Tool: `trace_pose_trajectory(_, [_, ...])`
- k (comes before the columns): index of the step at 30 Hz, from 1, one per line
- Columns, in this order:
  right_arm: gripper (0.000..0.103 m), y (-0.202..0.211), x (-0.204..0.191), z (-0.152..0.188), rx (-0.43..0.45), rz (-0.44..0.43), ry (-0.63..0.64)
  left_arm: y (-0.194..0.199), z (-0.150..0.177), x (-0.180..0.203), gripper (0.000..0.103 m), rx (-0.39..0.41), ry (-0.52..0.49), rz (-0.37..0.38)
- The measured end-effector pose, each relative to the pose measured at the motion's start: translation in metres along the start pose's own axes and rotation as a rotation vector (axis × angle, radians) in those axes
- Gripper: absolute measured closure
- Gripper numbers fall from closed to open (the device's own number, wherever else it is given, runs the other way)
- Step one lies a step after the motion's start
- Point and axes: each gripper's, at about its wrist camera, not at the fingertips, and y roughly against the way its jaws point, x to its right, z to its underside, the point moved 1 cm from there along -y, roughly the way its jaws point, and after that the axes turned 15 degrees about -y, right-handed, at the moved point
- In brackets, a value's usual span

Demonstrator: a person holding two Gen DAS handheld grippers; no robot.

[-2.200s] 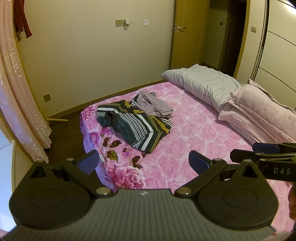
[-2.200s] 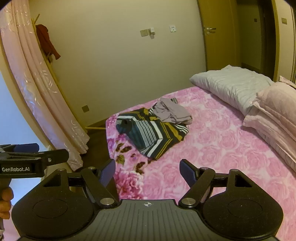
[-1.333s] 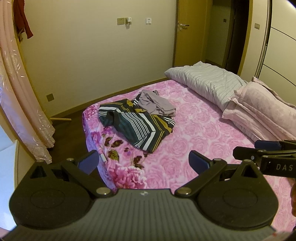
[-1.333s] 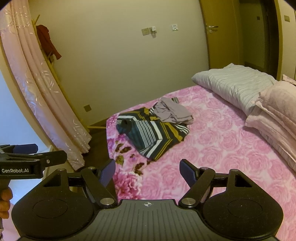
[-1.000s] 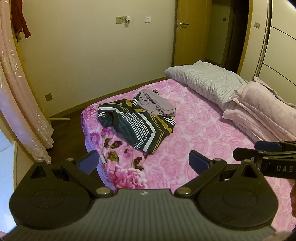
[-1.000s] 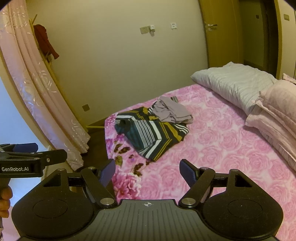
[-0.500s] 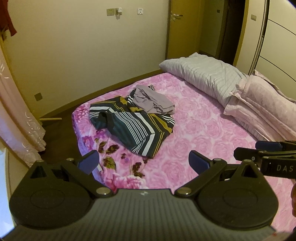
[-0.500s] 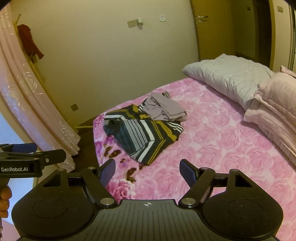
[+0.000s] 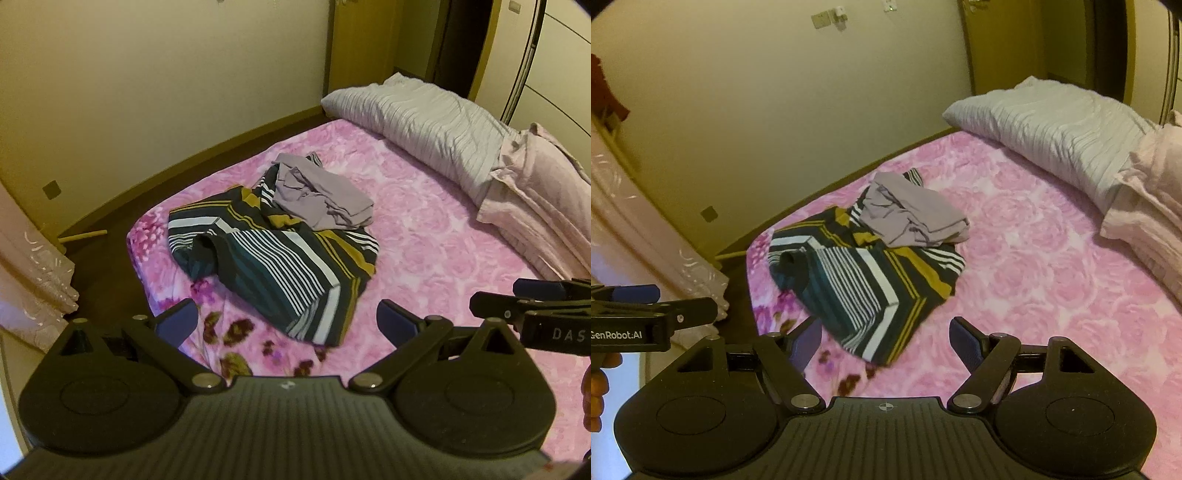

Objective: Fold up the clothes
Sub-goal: 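Grasp the grey top with the right gripper and lift it off the pile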

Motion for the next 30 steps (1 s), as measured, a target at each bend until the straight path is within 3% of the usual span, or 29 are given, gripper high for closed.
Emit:
trace_pose_trajectory(9, [0.030,-0.103,-0.012,-0.052,-0.052,0.059,-0.008,-0.096,-0.045,-0.050,0.001,-0.073,-0.026,0.037])
trace_pose_trajectory(14, [0.031,-0.151,-0.008,-0.073,-0.029,0.107,0.042,-0.157,-0.068,-0.066,0.002,-0.095,-0.037,0.062])
trace_pose_trajectory(24, [0.063,-0.259,0.022,-0.115,-0.002,0.155,0.082,-0.276,-0.108,-0.071,0.005,-0.130,-0.072,0.092])
trace_pose_trajectory(30, [0.068,-0.317,0.038,-0.118,-0.006,0.183,0.114,-0.337,-0.112,-0.064,0.005,-0.175,-0.098,0.103])
